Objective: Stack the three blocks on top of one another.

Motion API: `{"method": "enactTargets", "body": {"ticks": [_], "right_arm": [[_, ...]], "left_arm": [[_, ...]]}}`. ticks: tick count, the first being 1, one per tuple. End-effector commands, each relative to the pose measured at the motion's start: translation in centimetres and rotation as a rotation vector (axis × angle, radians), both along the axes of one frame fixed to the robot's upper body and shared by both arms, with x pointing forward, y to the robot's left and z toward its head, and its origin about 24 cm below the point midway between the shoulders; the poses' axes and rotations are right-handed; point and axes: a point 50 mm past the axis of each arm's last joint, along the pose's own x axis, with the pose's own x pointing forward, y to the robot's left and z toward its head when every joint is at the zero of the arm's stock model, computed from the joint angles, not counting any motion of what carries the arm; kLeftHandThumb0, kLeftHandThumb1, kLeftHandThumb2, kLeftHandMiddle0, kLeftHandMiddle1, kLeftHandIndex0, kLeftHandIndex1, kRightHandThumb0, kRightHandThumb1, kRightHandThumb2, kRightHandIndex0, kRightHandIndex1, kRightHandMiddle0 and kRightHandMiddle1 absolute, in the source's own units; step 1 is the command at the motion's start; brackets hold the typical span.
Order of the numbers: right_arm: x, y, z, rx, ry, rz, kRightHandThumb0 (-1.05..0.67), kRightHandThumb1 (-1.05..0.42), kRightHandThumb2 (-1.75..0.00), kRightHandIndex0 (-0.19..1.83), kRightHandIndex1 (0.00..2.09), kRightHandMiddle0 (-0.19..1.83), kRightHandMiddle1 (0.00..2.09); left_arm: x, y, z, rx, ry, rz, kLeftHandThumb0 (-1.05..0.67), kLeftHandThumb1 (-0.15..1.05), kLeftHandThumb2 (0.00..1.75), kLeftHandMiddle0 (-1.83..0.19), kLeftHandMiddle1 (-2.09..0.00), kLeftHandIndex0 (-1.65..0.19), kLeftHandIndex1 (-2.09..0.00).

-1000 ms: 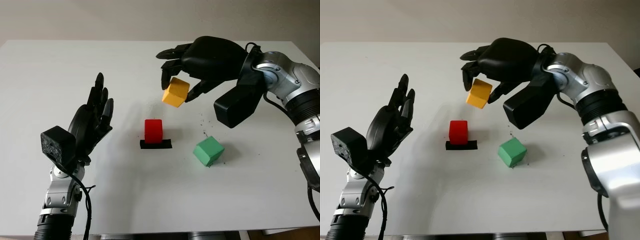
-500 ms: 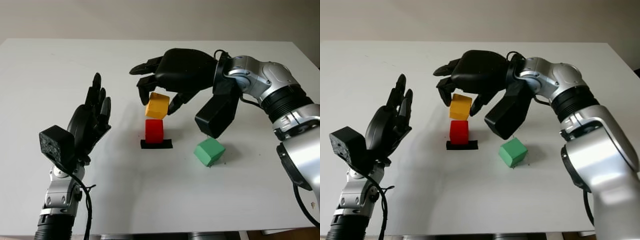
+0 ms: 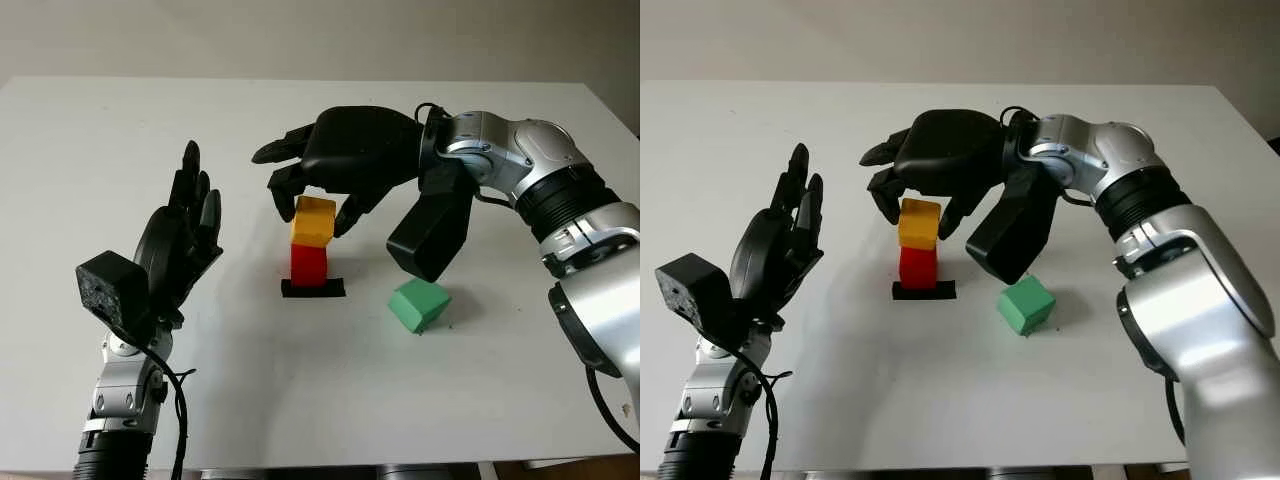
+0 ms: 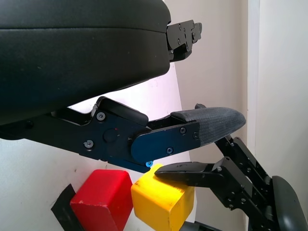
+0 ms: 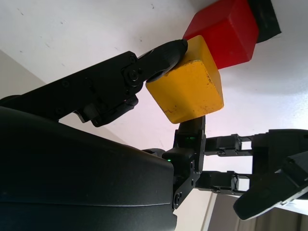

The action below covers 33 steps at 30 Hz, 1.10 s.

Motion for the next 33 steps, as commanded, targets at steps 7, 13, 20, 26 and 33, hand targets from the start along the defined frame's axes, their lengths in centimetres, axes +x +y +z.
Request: {"method": "enactTargets", "body": {"ticks": [7, 13, 20, 26, 33], "right_arm": [[-0.2, 0.4, 0.5, 0.023, 0.005, 0.028, -0.31, -0.98, -0.06, 0.27, 0.05, 0.49, 1.23], [-0.2, 0.4, 0.2, 0.012, 0.018, 0.025, -0.3, -1.0, -0.06, 0.25, 0.04, 0.46, 1.25], [-0.3, 0.6, 0.1, 0.005, 0.013, 0.04, -0.36, -0.97, -0.05, 0.25, 0.05, 0.43, 1.26], [-0.3, 0.7, -0.3, 0.0, 0.027, 0.032, -0.32, -0.97, -0.05, 0.25, 0.05, 0.44, 1.18], [-0.2, 0.4, -0.6, -0.006, 0.048, 0.024, -0.33, -0.96, -0.05, 0.24, 0.05, 0.47, 1.23]], "left_arm": [[-0.5, -0.2, -0.2, 0.003, 0.002, 0.004, -0.79, 1.05, 0.65, 0.19, -0.01, 0.19, 0.0], [-0.7, -0.3, -0.3, 0.015, 0.009, 0.012, -0.78, 1.05, 0.66, 0.19, -0.02, 0.19, 0.0], [-0.7, -0.5, -0.4, 0.023, 0.014, 0.014, -0.79, 1.05, 0.67, 0.19, -0.01, 0.19, 0.0], [-0.9, -0.5, -0.4, 0.007, 0.015, 0.017, -0.79, 1.05, 0.66, 0.19, 0.0, 0.19, 0.0], [-1.1, -0.5, -0.5, 0.015, 0.016, 0.018, -0.79, 1.05, 0.67, 0.19, 0.0, 0.19, 0.0]]}}
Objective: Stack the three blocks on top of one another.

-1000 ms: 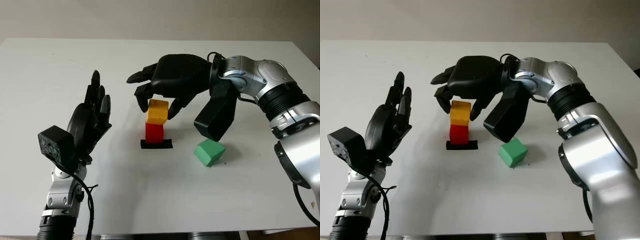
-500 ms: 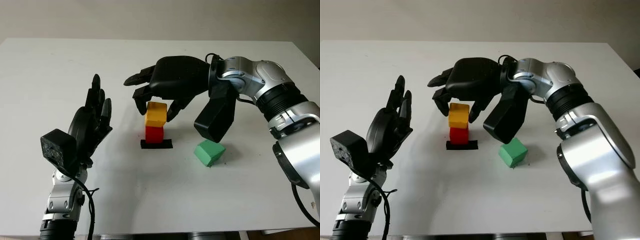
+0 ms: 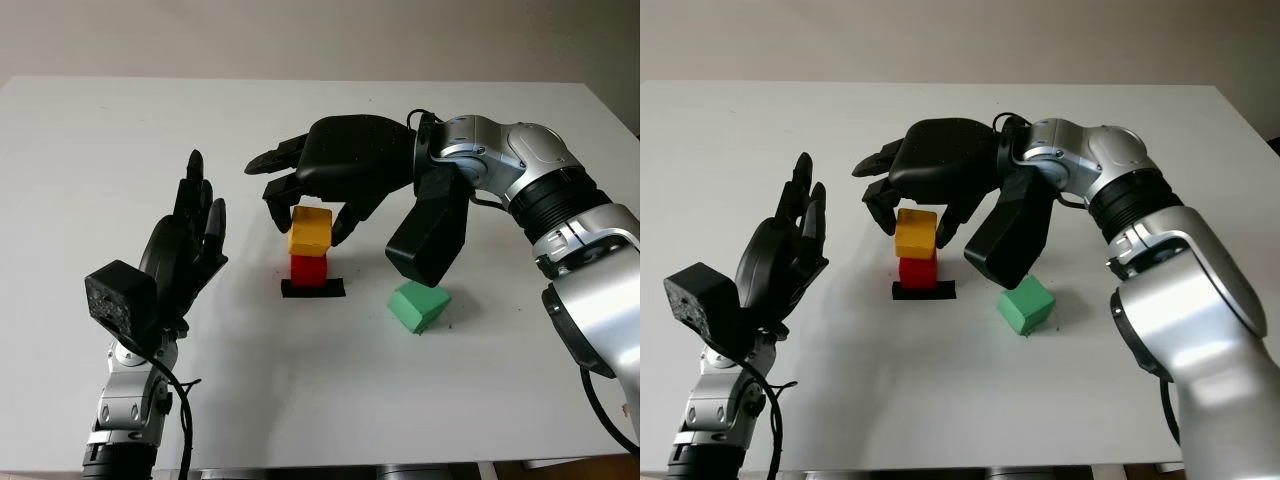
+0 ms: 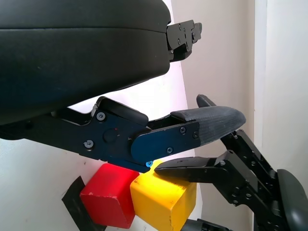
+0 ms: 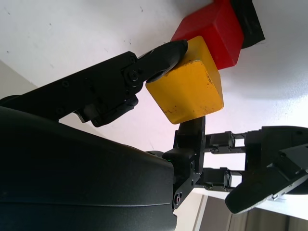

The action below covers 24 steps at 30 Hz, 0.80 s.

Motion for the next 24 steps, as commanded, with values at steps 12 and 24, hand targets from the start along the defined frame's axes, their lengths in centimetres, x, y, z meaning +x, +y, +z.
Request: {"method": "enactTargets", "body": {"ticks": [12, 24], "right_arm": [[-0.3, -0.2, -0.4, 0.006, 0.024, 0.018, -0.35, -0.96, -0.05, 0.25, 0.05, 0.45, 1.28], [-0.3, -0.6, -1.3, 0.004, 0.029, 0.017, -0.35, -0.96, -0.06, 0.25, 0.05, 0.44, 1.27]], "left_arm": [[-0.4, -0.2, 0.0, 0.003, 0.003, 0.007, -0.8, 1.05, 0.66, 0.19, -0.01, 0.19, 0.0], [-0.5, -0.4, 0.0, 0.009, -0.003, 0.013, -0.81, 1.05, 0.66, 0.19, -0.03, 0.19, 0.0]]}}
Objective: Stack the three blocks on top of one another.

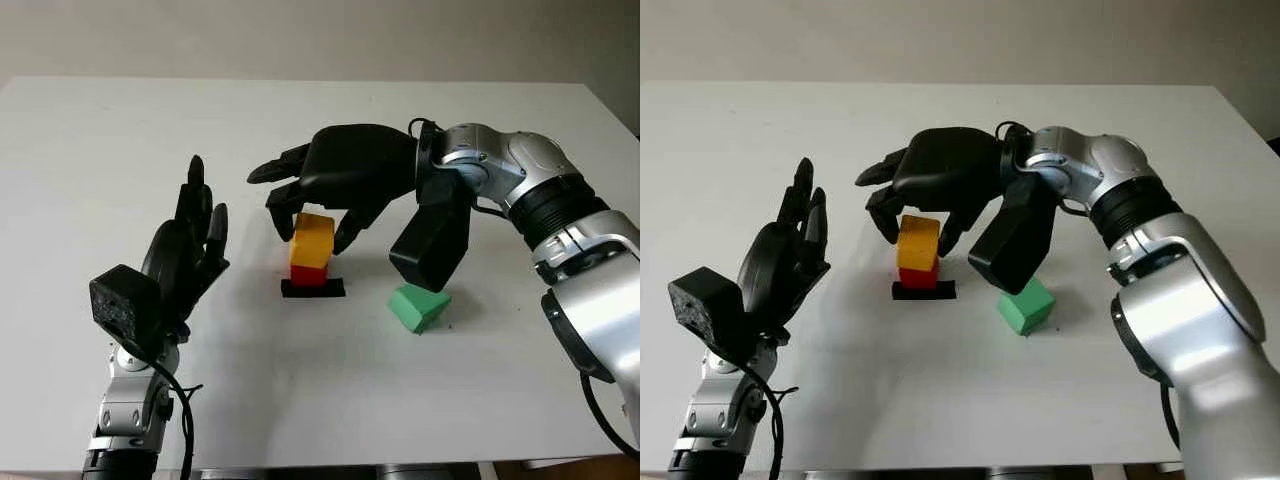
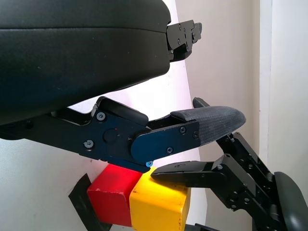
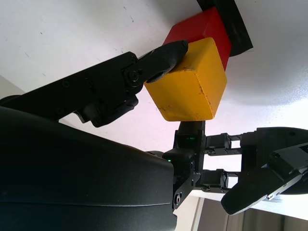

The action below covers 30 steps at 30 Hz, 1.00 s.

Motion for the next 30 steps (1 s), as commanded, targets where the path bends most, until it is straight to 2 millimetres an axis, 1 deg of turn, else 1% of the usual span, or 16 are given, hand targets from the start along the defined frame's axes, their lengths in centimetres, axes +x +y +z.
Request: {"method": "enactTargets", "body": {"ticks": [1, 3, 4, 5, 7, 8, 10, 11, 13, 19, 24, 27, 30], "right_arm": [[0.0, -0.4, -0.5, -0.01, -0.004, -0.002, -0.34, -0.97, -0.06, 0.25, 0.05, 0.44, 1.27], [0.0, -0.5, -0.7, -0.016, -0.019, 0.003, -0.33, -0.98, -0.06, 0.24, 0.05, 0.44, 1.27], [0.0, -0.5, -0.7, -0.029, -0.027, 0.002, -0.36, -0.97, -0.06, 0.24, 0.05, 0.44, 1.28], [0.1, -0.6, -0.8, -0.047, -0.036, 0.0, -0.41, -0.95, -0.05, 0.21, 0.04, 0.4, 1.27], [0.1, -0.7, -0.9, -0.078, -0.062, -0.001, -0.45, -0.94, -0.05, 0.18, 0.03, 0.31, 1.22], [0.2, -0.7, -1.0, -0.102, -0.084, -0.001, -0.5, -0.92, -0.05, 0.13, 0.03, 0.23, 0.96], [0.3, -0.9, -1.0, -0.137, -0.112, -0.001, -0.55, -0.91, -0.05, 0.06, 0.04, 0.21, 0.61], [0.4, -1.0, -1.1, -0.145, -0.119, -0.003, -0.57, -0.91, -0.05, 0.01, 0.03, 0.18, 0.47], [0.5, -1.1, -1.1, -0.169, -0.136, -0.006, -0.59, -0.91, -0.05, -0.04, 0.02, 0.14, 0.36], [0.6, -1.3, -1.0, -0.205, -0.154, -0.02, -0.63, -0.91, -0.05, -0.16, 0.01, 0.0, 0.2], [0.9, -1.5, -0.5, -0.208, -0.167, -0.039, -0.66, -0.89, -0.05, -0.19, 0.0, -0.11, 0.11], [1.0, -1.7, 0.2, -0.199, -0.2, -0.052, -0.7, -0.88, -0.05, -0.19, 0.0, -0.16, 0.07], [1.1, -1.8, 1.0, -0.181, -0.221, -0.064, -0.7, -0.88, -0.05, -0.19, 0.0, -0.18, 0.06]], "left_arm": [[-0.2, -0.1, 0.2, -0.002, -0.015, -0.002, -0.81, 1.05, 0.65, 0.19, -0.03, 0.19, 0.0], [-0.3, -0.2, 0.2, 0.0, -0.015, -0.004, -0.81, 1.05, 0.66, 0.19, -0.02, 0.19, 0.0], [-0.3, -0.2, 0.2, 0.001, -0.016, -0.004, -0.81, 1.05, 0.66, 0.19, -0.01, 0.19, 0.0], [-0.3, -0.2, 0.2, 0.001, -0.016, -0.002, -0.8, 1.05, 0.66, 0.19, -0.01, 0.19, 0.0], [-0.4, -0.1, 0.2, 0.0, -0.016, -0.001, -0.8, 1.05, 0.66, 0.19, -0.02, 0.19, 0.0], [-0.4, -0.1, 0.2, -0.002, -0.014, -0.001, -0.8, 1.05, 0.66, 0.19, -0.01, 0.19, 0.0], [-0.4, -0.1, 0.2, -0.004, -0.011, -0.002, -0.8, 1.05, 0.66, 0.19, -0.01, 0.19, 0.0], [-0.4, -0.1, 0.2, -0.006, -0.011, -0.001, -0.8, 1.05, 0.66, 0.19, -0.01, 0.19, 0.0], [-0.4, -0.1, 0.1, -0.004, -0.011, -0.001, -0.79, 1.05, 0.66, 0.19, -0.01, 0.19, 0.0], [-0.4, -0.2, 0.0, 0.001, -0.013, -0.002, -0.8, 1.05, 0.66, 0.19, -0.01, 0.19, 0.0], [-0.3, -0.3, 0.0, 0.002, -0.015, -0.007, -0.8, 1.05, 0.65, 0.19, 0.0, 0.19, 0.0], [-0.3, -0.3, 0.0, 0.004, -0.016, -0.004, -0.81, 1.05, 0.65, 0.19, 0.0, 0.19, 0.0], [-0.2, -0.4, 0.0, -0.002, -0.017, -0.001, -0.81, 1.05, 0.64, 0.19, -0.02, 0.19, 0.0]]}}
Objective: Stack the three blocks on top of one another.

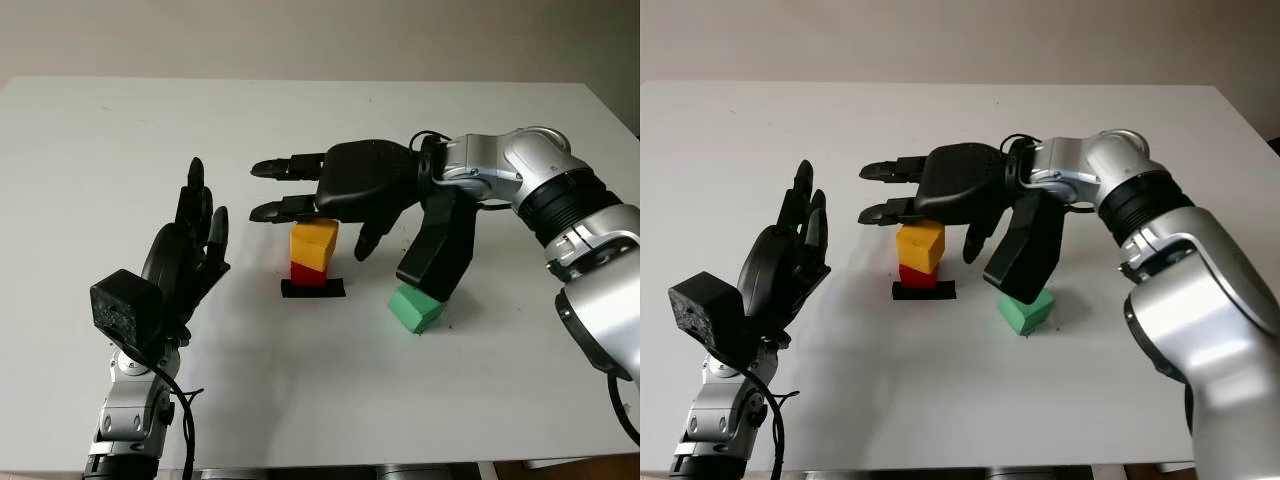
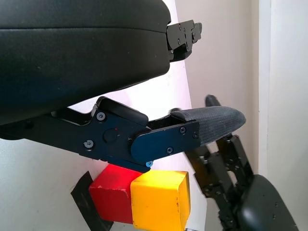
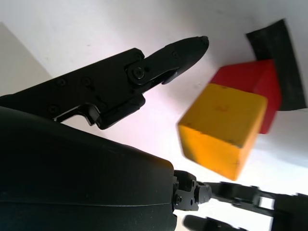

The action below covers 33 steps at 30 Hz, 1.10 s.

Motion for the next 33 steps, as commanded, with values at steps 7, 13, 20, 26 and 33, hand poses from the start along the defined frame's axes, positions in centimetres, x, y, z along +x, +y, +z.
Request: {"method": "enactTargets", "body": {"ticks": [7, 13, 20, 26, 33], "right_arm": [[0.4, -0.6, 4.2, 0.142, -0.057, -0.058, -0.74, -0.88, -0.05, -0.19, 0.0, -0.17, 0.06], [0.3, -2.4, 7.2, 0.307, -0.037, -0.166, -0.72, -0.87, -0.05, -0.19, 0.0, -0.19, 0.05], [-0.6, -7.3, 8.6, 0.524, 0.09, -0.362, -0.7, -0.89, -0.06, -0.08, 0.07, 0.12, 0.19], [-2.6, -11.4, 6.9, 0.619, 0.168, -0.477, -0.69, -0.88, -0.05, -0.04, 0.07, 0.23, 0.23], [-6.9, -14.9, 4.3, 0.696, 0.201, -0.596, -0.67, -0.9, -0.06, -0.07, 0.06, 0.24, 0.2]], "left_arm": [[0.3, -0.2, 0.1, -0.005, -0.009, -0.001, -0.81, 1.05, 0.64, 0.19, -0.03, 0.19, 0.0], [0.3, -0.1, 0.1, 0.001, -0.008, -0.008, -0.8, 1.05, 0.65, 0.19, 0.0, 0.19, 0.0], [0.4, 0.2, 0.1, -0.028, -0.014, 0.0, -0.78, 1.05, 0.65, 0.19, -0.01, 0.19, 0.0], [0.6, 0.7, 0.2, -0.022, -0.024, -0.011, -0.78, 1.05, 0.66, 0.19, -0.01, 0.19, 0.0], [0.6, 1.4, 0.5, -0.014, -0.027, -0.012, -0.79, 1.05, 0.64, 0.19, -0.01, 0.19, 0.0]]}}
